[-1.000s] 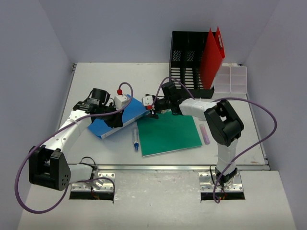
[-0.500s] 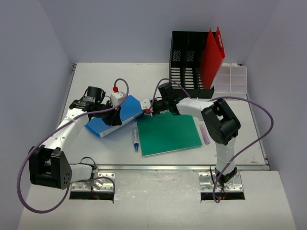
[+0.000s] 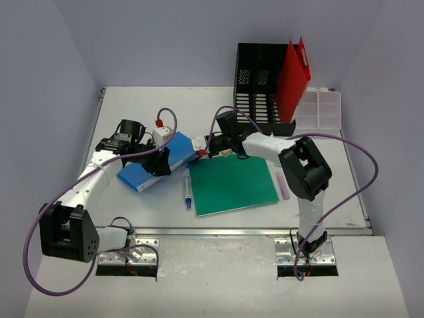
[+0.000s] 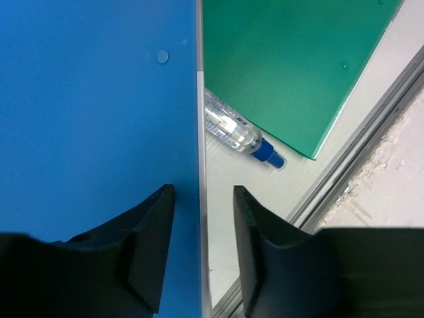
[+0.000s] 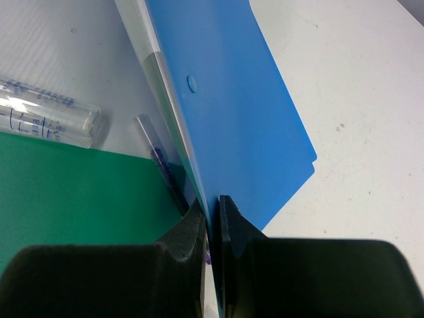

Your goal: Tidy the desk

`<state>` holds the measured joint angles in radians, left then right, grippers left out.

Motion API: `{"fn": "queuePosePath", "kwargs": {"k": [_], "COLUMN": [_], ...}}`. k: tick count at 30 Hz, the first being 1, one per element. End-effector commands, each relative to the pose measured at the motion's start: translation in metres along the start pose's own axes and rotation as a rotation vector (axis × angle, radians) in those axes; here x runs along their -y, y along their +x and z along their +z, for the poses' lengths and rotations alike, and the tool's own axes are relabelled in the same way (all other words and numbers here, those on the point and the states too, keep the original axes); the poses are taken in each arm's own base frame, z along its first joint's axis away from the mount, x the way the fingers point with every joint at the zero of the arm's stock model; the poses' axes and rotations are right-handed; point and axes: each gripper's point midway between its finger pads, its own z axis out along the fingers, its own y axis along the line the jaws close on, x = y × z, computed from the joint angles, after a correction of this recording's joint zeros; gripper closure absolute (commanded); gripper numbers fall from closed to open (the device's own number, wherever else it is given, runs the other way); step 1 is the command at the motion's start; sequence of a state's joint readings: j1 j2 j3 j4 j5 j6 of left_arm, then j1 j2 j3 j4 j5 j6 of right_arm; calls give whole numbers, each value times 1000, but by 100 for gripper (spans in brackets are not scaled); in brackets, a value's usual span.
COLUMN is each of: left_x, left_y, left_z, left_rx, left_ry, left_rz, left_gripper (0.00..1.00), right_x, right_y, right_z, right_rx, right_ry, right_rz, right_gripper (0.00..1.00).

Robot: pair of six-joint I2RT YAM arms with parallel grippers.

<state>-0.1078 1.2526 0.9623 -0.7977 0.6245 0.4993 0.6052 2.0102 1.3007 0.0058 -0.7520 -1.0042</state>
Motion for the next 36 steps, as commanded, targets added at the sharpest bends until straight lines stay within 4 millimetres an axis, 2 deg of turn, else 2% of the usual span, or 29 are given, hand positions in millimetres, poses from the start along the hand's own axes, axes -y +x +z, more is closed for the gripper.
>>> {"fn": "queuePosePath", "kwargs": {"k": [1,2,4,5,8,11,16,19,23,24,25,27,28,31,34,36], "left_x": [6,5,-4,-6,-18,-25,-38,-50,-63,-66,-67,-70,-72,-79,-85,-89], "left_y": [-3,-3,-4,-7,-7,14,41,45,39,36,33,34,32,30,26,22], "left_z": [-7,-7,-14,-18,-27,-24,-19,-20,-22,-23,-23,-23,-23,-26,-30,-34], "left_rx": [11,10,3,15,42,9,-40,-40,-15,-1,9,15,23,40,73,98], "left_ry": [9,6,-52,-77,-181,-227,-301,-368,-438,-460,-470,-486,-499,-547,-601,-641], "left_rz": [23,26,90,123,212,249,305,341,361,368,374,374,373,343,283,256], "left_gripper": [54,53,38,36,29,29,32,36,52,64,71,91,98,100,100,100], "right_x": [33,32,35,37,42,42,40,38,38,38,39,41,46,61,81,90], "right_y": [-40,-41,-45,-47,-53,-57,-61,-66,-72,-74,-75,-77,-79,-79,-79,-81], "right_z": [-16,-16,-19,-20,-22,-24,-29,-31,-32,-33,-32,-34,-35,-40,-52,-65], "right_rx": [57,58,61,64,71,78,78,86,99,103,105,102,103,91,82,95], "right_ry": [59,58,65,68,81,82,73,59,55,59,63,83,108,212,340,423], "right_rz": [-84,-85,-93,-90,-63,-45,-78,-111,-128,-129,-127,-87,-74,134,416,653], "right_gripper": [100,100,100,100,100,100,100,100,100,99,95,75,64,34,20,18]}}
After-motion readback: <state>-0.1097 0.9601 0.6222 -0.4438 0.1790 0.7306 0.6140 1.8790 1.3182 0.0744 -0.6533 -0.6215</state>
